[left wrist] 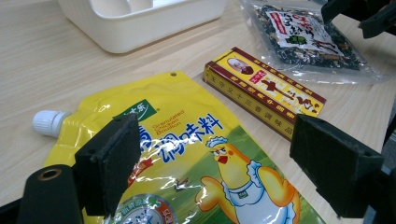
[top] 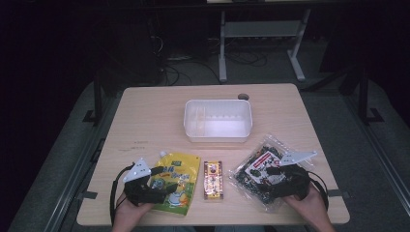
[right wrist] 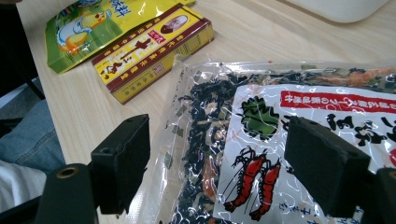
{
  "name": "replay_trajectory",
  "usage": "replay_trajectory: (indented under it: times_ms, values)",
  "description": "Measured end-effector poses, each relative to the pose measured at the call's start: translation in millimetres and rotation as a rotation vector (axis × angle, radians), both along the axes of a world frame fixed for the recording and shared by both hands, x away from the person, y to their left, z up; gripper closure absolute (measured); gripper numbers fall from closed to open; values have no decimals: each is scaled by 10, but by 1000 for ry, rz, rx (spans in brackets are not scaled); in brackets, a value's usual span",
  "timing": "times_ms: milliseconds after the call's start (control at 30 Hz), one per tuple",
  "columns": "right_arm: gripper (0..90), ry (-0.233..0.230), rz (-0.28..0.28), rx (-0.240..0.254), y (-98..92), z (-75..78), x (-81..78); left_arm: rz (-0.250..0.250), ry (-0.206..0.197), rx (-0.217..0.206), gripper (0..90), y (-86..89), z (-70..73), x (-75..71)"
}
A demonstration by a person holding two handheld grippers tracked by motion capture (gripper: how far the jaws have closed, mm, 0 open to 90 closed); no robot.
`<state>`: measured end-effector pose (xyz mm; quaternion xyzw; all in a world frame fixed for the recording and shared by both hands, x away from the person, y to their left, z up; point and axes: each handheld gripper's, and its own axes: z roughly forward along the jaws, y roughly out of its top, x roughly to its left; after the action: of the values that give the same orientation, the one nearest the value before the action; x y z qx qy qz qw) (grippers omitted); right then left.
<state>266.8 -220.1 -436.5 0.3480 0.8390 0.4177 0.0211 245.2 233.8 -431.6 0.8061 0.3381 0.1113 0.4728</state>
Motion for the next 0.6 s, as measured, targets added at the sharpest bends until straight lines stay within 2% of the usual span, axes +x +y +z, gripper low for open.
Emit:
replay_trajectory:
  times_ms: [100,200,600]
  values:
    - [217,-3,-2,0,-5,3,4,-5,2,0,158,-5,-1,4]
    - [213,-3,-3,-12,-9,-1,12,-11,10,18,158,-23,-14,9]
    - [196,1,-15,-10,-67,20,30,-28,17,18,159,-115,-17,25]
